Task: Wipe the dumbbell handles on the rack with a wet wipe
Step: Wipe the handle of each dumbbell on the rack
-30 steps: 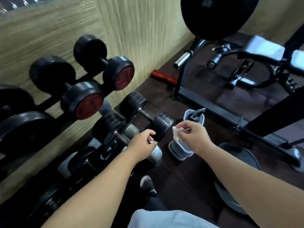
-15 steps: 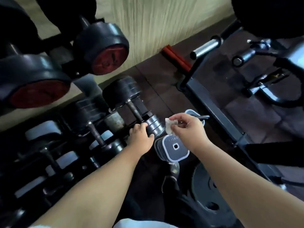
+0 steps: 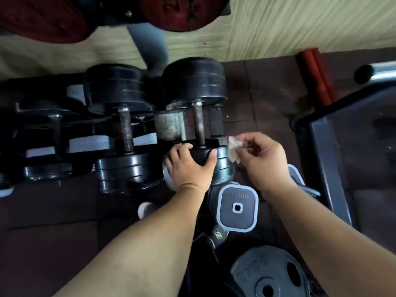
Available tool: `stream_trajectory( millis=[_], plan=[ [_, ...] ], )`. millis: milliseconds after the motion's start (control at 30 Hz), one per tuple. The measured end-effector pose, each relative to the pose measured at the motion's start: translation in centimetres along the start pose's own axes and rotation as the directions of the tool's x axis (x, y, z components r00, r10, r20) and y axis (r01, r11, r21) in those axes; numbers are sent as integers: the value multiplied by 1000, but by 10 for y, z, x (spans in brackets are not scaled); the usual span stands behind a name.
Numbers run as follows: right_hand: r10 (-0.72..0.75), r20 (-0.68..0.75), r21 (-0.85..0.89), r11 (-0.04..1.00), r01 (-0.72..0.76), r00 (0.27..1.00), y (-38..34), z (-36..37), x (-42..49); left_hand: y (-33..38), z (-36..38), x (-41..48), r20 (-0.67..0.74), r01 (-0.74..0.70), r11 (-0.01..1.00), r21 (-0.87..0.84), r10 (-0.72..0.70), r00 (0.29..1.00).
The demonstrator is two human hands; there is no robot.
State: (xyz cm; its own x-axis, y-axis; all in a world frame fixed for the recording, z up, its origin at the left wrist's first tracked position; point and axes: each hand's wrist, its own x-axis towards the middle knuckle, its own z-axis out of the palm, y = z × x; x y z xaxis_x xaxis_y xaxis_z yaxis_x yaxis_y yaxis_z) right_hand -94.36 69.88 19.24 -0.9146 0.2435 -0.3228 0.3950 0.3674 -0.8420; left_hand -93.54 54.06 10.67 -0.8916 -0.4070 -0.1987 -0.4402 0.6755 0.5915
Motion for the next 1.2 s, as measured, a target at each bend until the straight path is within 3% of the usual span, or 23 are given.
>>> stream_trajectory(
  millis=[267,467,600,867,1033,1133,1200],
  plan=[
    [-136,45,-48,989,138,990,11,58,100,-13,14,0,-99,-118,993,-23,115,988],
    [-287,-45,-107,954,281,957,16,88,138,-18,18,1,-125,-168,986,18,169,978],
    [-379,100,-212,896,391,920,30,94,138,-21,19,1,-128,-201,979,32,203,971],
    [-496,235,-273,792,546,836,38,97,141,-20,18,0,-123,-193,981,27,195,973],
    [-526,476,-260,681,685,704,32,88,143,-20,18,-1,-116,-192,981,31,195,974],
    [-516,331,-345,713,611,790,26,90,152,-20,18,-1,-121,-199,980,28,201,972],
    [-539,268,-336,725,601,799,31,93,150,-20,18,-1,-126,-199,979,34,202,971]
  ],
)
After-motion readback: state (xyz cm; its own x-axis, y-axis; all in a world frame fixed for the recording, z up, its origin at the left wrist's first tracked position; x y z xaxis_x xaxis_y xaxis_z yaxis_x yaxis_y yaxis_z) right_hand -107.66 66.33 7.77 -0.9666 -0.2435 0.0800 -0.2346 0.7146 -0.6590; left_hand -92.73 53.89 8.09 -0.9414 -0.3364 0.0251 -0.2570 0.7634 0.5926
